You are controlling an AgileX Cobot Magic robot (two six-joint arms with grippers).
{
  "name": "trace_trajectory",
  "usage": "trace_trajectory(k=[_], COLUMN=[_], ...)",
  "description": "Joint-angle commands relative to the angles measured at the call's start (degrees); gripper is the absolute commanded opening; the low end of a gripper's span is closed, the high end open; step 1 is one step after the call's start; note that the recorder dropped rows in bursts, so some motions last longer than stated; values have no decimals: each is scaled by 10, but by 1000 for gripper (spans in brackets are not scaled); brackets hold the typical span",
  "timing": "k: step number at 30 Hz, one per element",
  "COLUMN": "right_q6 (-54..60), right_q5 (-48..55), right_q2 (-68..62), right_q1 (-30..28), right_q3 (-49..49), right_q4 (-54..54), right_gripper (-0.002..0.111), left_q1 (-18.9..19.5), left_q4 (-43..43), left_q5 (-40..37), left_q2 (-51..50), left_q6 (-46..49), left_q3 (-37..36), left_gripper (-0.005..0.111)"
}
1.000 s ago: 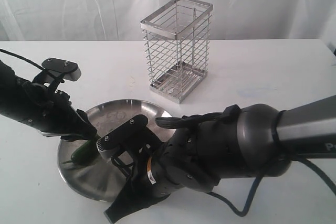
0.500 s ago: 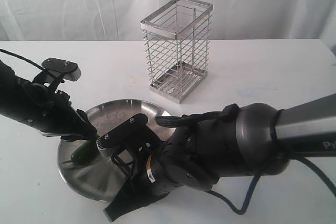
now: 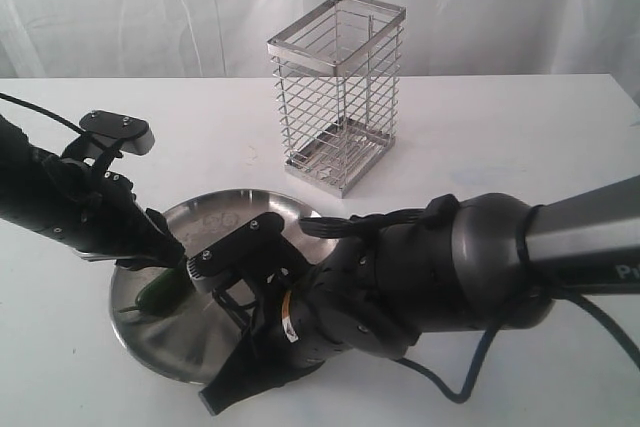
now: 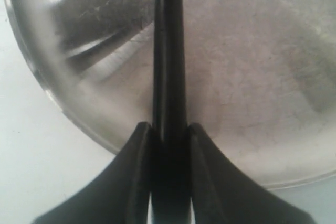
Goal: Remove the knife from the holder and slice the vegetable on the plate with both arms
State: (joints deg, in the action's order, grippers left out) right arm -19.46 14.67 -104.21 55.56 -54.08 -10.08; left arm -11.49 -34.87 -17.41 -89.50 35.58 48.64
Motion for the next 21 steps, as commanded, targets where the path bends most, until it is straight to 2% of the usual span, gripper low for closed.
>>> trace_trajectory(k=[1, 21], right_q6=[-3, -2], right_q5=[-6, 6], right_q2=[2, 13], right_q1=[-9, -3], right_q3=[-1, -1], right_q4=[1, 30], right_gripper=[0, 0], left_q1=[1, 1], left_q4=[-6, -7], left_q5=[-12, -5], left_q2=[6, 6], left_q6=[-2, -2], left_q3=[1, 1], left_gripper=[51, 51])
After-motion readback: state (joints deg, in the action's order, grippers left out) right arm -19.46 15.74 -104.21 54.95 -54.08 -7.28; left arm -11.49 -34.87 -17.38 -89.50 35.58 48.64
